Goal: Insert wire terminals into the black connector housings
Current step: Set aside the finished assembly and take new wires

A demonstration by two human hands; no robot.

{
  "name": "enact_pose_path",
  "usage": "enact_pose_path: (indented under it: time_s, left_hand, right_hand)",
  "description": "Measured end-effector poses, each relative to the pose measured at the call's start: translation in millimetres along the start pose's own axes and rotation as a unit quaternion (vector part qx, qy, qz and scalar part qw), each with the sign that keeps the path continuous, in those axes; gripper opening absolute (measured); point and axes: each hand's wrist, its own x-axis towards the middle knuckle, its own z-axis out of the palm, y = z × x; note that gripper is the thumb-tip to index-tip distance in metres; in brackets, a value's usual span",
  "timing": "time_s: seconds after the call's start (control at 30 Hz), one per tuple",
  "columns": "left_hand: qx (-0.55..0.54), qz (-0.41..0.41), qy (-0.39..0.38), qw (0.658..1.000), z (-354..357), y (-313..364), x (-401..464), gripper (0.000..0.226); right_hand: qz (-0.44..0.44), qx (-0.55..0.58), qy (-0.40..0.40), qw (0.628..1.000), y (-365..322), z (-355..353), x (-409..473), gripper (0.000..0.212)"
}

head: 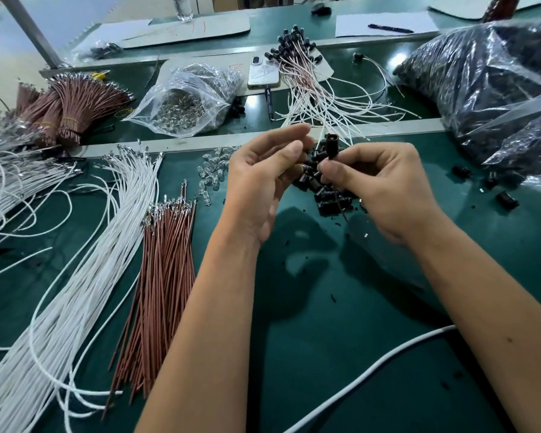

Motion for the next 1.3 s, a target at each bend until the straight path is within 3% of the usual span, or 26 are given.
enact_pose_path:
  time_s: [0.13, 0.47, 0.57, 0.63, 0.73, 0.83, 1.07, 1.3]
  left_hand:
    - [0.003, -0.029, 0.007, 1.0, 2.6, -1.9, 0.9, 0.026]
    - [0.027, -0.055, -0.017, 0.998, 14.3, -4.7, -1.0, 0.023]
    - [0.035, -0.056, -0.023, 0.998, 15.9, -4.2, -2.6, 0.018]
    - [0.042, -0.053, -0.022, 0.997, 15.6, -4.1, -2.6, 0.003]
    - [0.049, -0.051, -0.008, 0.997, 13.2, -7.2, -0.5, 0.016]
    - [0.019, -0.075, -0.009, 0.997, 13.2, -6.8, 0.8, 0.007]
    - [-0.046, -0.122, 0.019, 0.991, 10.9, -7.6, 5.1, 0.013]
    - [-0.027, -0.126, -0.01, 0.992, 9.3, -6.2, 3.2, 0.015]
  right_hand:
    - [0.088, 0.081, -0.009, 0.993, -3.2, 0.6, 0.9, 0.012]
    - [0.14, 0.108, -0.032, 0.984, -7.1, 0.0, 0.4, 0.012]
    - [0.139, 0.099, -0.03, 0.985, -7.0, 0.6, 0.5, 0.015]
    - [0.134, 0.088, -0.028, 0.987, -7.1, 1.8, 0.5, 0.012]
    - [0.121, 0.072, -0.023, 0.99, -6.0, 2.9, 0.2, 0.013]
    - [0.113, 0.068, -0.018, 0.991, -5.3, 2.7, 0.0, 0.013]
    - [0.094, 0.02, -0.013, 0.995, -2.8, 4.3, -0.4, 0.005]
    - [0.072, -0.016, -0.01, 0.997, -2.9, 4.3, 0.0, 0.008]
